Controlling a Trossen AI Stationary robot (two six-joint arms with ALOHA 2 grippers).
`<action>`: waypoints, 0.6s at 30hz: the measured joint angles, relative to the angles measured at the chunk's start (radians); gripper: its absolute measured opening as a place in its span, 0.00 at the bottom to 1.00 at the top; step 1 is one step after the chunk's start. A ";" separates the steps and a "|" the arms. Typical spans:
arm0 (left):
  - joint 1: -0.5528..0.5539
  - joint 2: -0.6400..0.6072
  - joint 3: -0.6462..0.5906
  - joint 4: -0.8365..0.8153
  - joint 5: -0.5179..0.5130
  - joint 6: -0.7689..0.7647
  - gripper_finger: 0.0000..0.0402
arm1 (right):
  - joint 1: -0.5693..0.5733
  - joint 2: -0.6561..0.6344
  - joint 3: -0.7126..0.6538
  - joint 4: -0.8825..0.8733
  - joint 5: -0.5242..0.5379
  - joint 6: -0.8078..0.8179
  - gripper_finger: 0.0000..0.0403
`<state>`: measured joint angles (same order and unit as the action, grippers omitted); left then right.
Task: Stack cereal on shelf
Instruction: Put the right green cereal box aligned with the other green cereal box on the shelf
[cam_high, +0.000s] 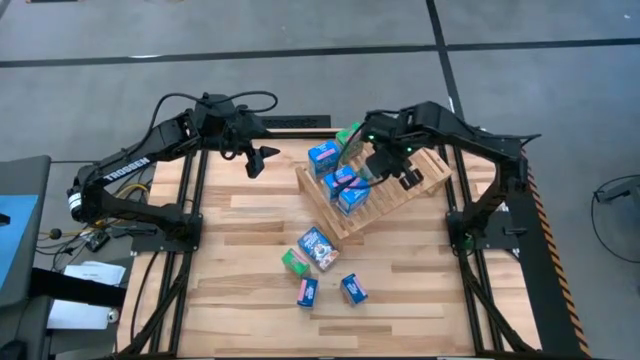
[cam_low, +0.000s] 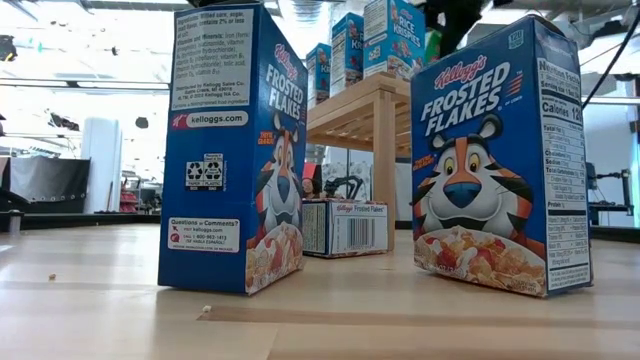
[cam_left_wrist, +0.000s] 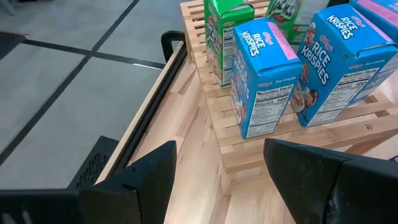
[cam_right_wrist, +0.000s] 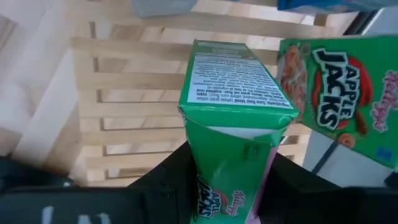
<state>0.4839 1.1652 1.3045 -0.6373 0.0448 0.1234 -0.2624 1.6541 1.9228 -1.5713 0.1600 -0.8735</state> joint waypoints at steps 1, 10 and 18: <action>0.000 0.000 0.000 0.000 0.000 0.000 0.58 | -0.001 0.002 0.000 0.006 0.000 0.000 0.37; 0.000 0.000 0.000 0.000 0.000 0.008 0.58 | -0.001 0.002 0.000 0.001 0.001 -0.020 0.37; 0.000 0.000 0.000 0.000 0.000 0.008 0.58 | -0.001 0.004 -0.002 0.028 0.025 -0.010 0.41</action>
<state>0.4839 1.1652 1.3045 -0.6373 0.0450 0.1314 -0.2634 1.6577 1.9213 -1.5436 0.1848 -0.8830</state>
